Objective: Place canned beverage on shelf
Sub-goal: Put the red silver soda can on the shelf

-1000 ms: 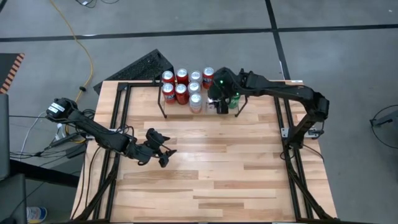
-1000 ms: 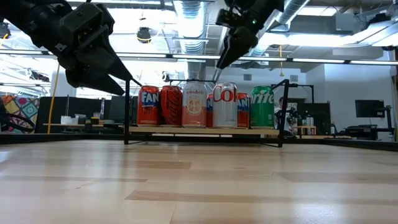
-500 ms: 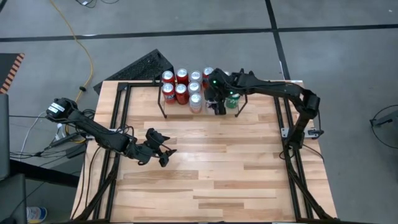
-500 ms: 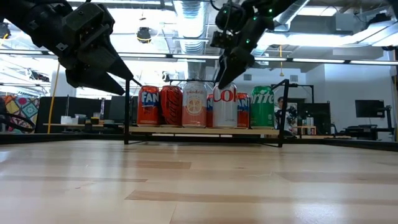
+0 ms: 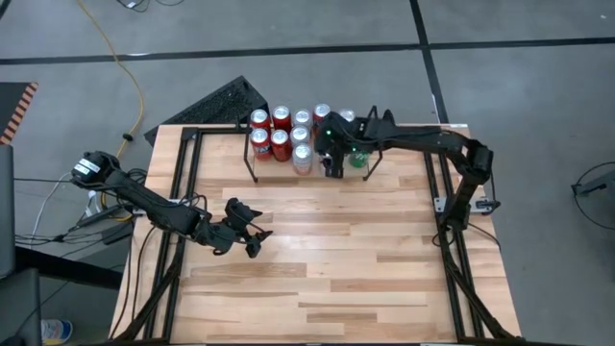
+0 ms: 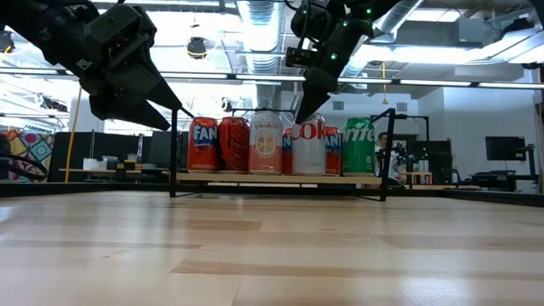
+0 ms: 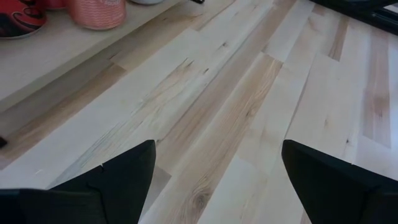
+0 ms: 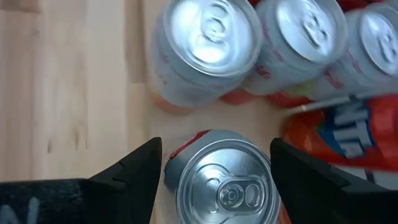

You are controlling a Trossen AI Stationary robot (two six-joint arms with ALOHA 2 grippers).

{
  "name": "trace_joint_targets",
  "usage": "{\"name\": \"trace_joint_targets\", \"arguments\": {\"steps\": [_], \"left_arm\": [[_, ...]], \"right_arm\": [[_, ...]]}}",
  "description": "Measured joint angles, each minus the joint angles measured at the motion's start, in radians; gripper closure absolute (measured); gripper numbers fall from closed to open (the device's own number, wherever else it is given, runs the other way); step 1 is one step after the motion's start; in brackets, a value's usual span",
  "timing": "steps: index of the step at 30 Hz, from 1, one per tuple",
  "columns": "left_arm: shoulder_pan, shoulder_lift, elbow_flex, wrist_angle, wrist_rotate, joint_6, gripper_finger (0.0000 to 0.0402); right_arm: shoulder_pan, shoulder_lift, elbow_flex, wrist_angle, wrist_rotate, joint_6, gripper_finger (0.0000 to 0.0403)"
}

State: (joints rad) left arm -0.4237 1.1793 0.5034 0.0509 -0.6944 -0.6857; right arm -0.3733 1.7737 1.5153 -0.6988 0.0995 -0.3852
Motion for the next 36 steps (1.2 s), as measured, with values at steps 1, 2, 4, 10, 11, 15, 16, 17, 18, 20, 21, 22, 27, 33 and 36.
{"name": "trace_joint_targets", "arguments": {"steps": [1, 2, 4, 10, 11, 15, 16, 17, 18, 20, 21, 22, 27, 33, 36], "left_arm": [[0.0, 0.0, 0.0, 0.0, 0.0, 0.0, 0.0068], [0.0, 0.0, 0.0, 0.0, 0.0, 0.0, 0.0068], [0.0, 0.0, 0.0, 0.0, 0.0, 0.0, 0.0068], [0.0, 0.0, 0.0, 0.0, -0.001, 0.0, 0.0068], [0.0, 0.0, 0.0, 0.0, -0.001, 0.0, 0.0068], [0.0, 0.0, 0.0, 0.0, -0.002, 0.0, 0.0068], [0.0, 0.0, 0.0, 0.0, -0.002, 0.0, 0.0068], [0.0, 0.0, 0.0, 0.0, -0.002, 0.0, 0.0068], [0.0, 0.0, 0.0, 0.0, -0.002, 0.0, 0.0068], [0.0, 0.0, 0.0, 0.0, -0.001, 0.0, 0.0068], [0.0, 0.0, 0.0, 0.0, -0.001, 0.0, 0.0068], [0.0, 0.0, 0.0, 0.0, -0.002, 0.0, 0.0068], [0.0, 0.0, 0.0, -0.016, 0.009, 0.0, 0.0068], [-0.003, 0.0, 0.0, -0.018, 0.008, 0.0, 0.0068], [-0.003, 0.0, 0.0, -0.018, 0.008, 0.0, 0.0068]], "right_arm": [[0.007, 0.0, -0.001, 0.0, 0.021, 0.023, 0.0117], [0.015, 0.0, -0.001, 0.0, 0.037, 0.049, 0.0117], [0.03, 0.0, -0.001, 0.002, 0.06, 0.096, 0.0117], [0.056, 0.002, -0.003, 0.043, 0.079, 0.163, 0.0117], [0.06, 0.002, -0.003, 0.05, 0.083, 0.171, 0.0117], [0.059, 0.003, 0.016, 0.06, 0.083, 0.21, 0.0117], [0.058, 0.003, 0.027, 0.06, 0.084, 0.218, 0.0117], [0.058, 0.003, 0.038, 0.061, 0.085, 0.221, 0.0117], [0.058, 0.003, 0.05, 0.061, 0.085, 0.22, 0.0117], [0.058, 0.001, 0.082, 0.047, 0.085, 0.205, 0.0117], [0.058, -0.004, 0.098, 0.031, 0.083, 0.192, 0.0117], [0.058, -0.009, 0.115, 0.015, 0.079, 0.168, 0.0117], [0.043, -0.049, 0.14, -0.056, -0.03, 0.056, 0.0117], [-0.008, -0.049, 0.138, -0.138, -0.159, -0.062, 0.0117], [-0.036, -0.049, 0.127, -0.142, -0.158, -0.093, 0.0117]]}}
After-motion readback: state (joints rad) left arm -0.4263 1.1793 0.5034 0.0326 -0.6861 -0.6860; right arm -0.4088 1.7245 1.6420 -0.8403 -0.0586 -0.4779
